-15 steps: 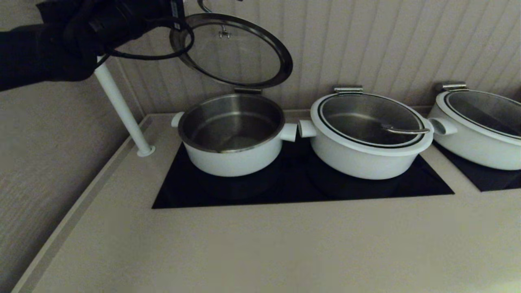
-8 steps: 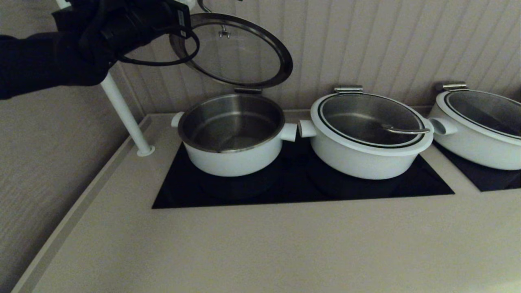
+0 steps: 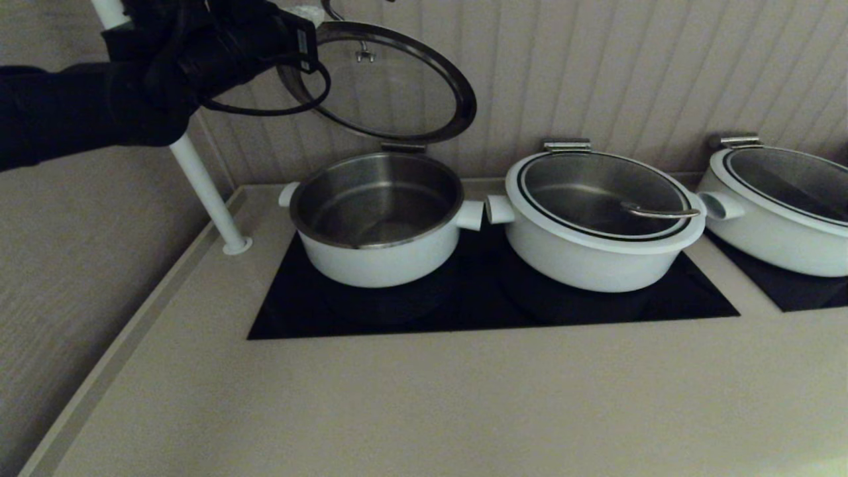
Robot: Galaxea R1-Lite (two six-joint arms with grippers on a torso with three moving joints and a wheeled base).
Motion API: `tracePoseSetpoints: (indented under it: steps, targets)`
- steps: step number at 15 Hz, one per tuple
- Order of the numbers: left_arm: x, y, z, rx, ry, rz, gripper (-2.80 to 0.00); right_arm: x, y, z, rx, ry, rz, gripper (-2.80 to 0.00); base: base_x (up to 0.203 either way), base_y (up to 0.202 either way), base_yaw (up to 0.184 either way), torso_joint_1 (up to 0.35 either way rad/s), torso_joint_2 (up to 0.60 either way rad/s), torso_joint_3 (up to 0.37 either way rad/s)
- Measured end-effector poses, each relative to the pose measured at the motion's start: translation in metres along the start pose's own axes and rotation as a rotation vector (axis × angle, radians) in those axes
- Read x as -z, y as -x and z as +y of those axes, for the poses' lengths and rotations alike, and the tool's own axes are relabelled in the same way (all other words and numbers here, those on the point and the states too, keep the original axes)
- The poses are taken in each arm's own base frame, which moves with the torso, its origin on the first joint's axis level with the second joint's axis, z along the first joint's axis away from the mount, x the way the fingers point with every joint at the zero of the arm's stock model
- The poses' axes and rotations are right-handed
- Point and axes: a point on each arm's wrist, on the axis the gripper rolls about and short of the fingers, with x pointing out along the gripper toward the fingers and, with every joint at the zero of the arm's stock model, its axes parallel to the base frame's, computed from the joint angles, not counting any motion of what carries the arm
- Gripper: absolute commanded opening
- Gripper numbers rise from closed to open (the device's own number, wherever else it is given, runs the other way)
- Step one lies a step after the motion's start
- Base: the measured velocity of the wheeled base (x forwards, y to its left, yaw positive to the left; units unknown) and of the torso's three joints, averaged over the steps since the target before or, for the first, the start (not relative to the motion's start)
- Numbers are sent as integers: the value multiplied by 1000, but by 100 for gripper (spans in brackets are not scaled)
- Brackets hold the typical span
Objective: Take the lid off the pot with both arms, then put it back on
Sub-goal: Close the pot lid
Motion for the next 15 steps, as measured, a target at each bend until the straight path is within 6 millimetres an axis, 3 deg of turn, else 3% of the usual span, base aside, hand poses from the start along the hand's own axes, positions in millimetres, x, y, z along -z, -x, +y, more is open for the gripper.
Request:
tracePoseSetpoints:
  steps: [15]
  targets:
    - [10,-4,-1,10,1,17,-280,0,0,0,0,0,0,-280,0,0,0,0,0,0]
